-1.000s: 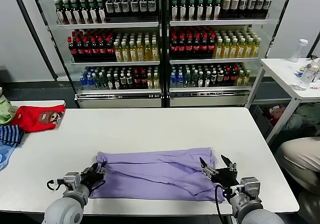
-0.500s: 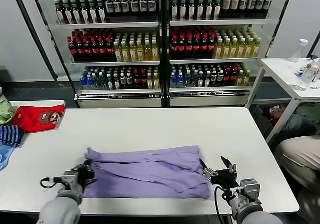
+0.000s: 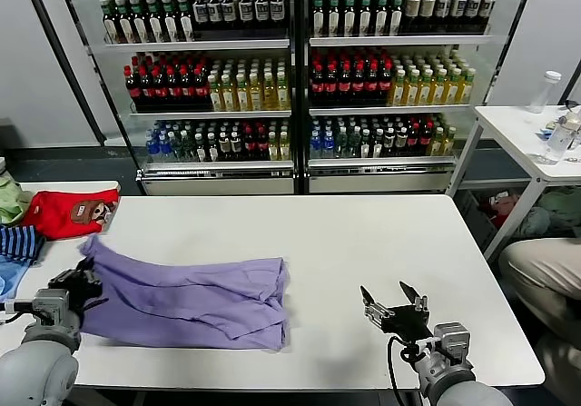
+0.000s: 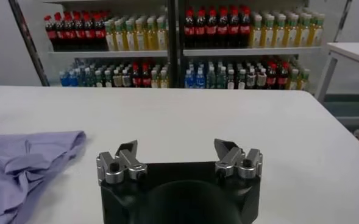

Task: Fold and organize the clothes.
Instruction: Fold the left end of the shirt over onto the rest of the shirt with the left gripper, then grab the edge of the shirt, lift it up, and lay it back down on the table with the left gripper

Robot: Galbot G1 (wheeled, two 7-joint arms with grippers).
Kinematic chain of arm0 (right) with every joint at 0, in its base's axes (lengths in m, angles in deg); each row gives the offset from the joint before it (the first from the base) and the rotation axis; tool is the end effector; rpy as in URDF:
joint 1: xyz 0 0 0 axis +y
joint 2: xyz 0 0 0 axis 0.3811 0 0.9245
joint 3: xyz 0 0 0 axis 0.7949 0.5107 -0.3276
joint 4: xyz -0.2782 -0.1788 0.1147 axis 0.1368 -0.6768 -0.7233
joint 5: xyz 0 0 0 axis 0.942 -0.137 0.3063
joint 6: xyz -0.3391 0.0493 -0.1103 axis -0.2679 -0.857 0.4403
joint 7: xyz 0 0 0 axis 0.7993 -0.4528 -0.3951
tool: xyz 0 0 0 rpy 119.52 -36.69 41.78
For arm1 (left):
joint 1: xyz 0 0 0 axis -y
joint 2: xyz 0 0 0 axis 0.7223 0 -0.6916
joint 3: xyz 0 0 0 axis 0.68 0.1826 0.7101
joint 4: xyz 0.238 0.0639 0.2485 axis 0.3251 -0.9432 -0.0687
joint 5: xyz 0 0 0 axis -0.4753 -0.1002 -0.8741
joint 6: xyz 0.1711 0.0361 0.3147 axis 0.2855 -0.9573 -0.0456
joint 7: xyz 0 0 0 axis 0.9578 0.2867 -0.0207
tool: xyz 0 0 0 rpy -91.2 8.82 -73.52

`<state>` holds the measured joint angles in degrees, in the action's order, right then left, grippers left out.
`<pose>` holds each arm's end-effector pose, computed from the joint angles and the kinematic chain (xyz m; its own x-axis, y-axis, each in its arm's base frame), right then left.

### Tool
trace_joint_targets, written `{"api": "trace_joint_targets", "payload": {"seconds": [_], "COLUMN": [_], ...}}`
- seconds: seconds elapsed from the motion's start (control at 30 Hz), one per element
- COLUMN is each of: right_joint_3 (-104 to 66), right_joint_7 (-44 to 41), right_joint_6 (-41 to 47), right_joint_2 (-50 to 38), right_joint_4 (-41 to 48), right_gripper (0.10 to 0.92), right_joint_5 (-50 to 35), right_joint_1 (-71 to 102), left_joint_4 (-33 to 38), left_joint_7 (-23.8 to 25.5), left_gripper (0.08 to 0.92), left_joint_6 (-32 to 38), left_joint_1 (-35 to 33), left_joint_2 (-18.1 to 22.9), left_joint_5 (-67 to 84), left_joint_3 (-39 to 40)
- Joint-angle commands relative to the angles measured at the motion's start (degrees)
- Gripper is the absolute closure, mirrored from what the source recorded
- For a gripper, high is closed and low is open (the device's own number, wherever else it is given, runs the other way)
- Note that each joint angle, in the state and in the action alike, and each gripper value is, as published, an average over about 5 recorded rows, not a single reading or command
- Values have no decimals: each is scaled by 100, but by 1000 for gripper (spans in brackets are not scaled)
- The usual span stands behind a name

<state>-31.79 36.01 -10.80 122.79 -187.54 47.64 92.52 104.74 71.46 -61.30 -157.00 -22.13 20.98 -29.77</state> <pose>0.1928 -0.0211 -0.2075 -0.9104 -0.1765 0.3741 -0.1748 0.9838 0.0389 0.2459 0.1505 -0.2022 -0.9253 -0.2225 0.3071 -0.1367 0.9511 0.2770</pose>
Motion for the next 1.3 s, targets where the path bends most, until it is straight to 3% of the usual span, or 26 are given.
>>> {"api": "trace_joint_targets", "payload": {"seconds": [0.03, 0.53, 0.67, 0.8, 0.93, 1.03, 1.1, 1.3], "right_joint_3": [-42, 104, 139, 159, 173, 208, 228, 162], "right_joint_7": [0, -4, -13, -30, -61, -92, -109, -131], "right_joint_6": [0, 1, 2, 3, 2, 0, -1, -3], "right_joint_2": [11, 56, 44, 17, 15, 44, 73, 117], "right_joint_4": [-13, 42, 34, 57, 129, 176, 200, 198], "right_gripper": [203, 203, 203, 203, 203, 203, 203, 203], "right_joint_5": [39, 140, 151, 149, 141, 142, 148, 174], "right_joint_1": [47, 28, 15, -29, -106, -163, -175, -98], "left_joint_4": [1495, -552, -580, 631, 1604, 1212, 663, -440], "left_joint_7": [-105, -280, -378, -398, -343, -54, 250, 615], "left_gripper": [891, 885, 808, 705, 593, 506, 446, 273], "left_joint_6": [0, 16, 20, 16, 17, 19, 22, 126], "left_joint_1": [214, 1415, 1595, 1325, 483, -297, -661, -765], "left_joint_2": [1025, 2200, 2414, 2034, 1257, 737, 583, 796], "left_joint_5": [2056, 199, -131, 530, 929, 894, 734, 416], "left_joint_3": [2257, 3286, 3388, 3029, 1703, 395, -63, 131]}}
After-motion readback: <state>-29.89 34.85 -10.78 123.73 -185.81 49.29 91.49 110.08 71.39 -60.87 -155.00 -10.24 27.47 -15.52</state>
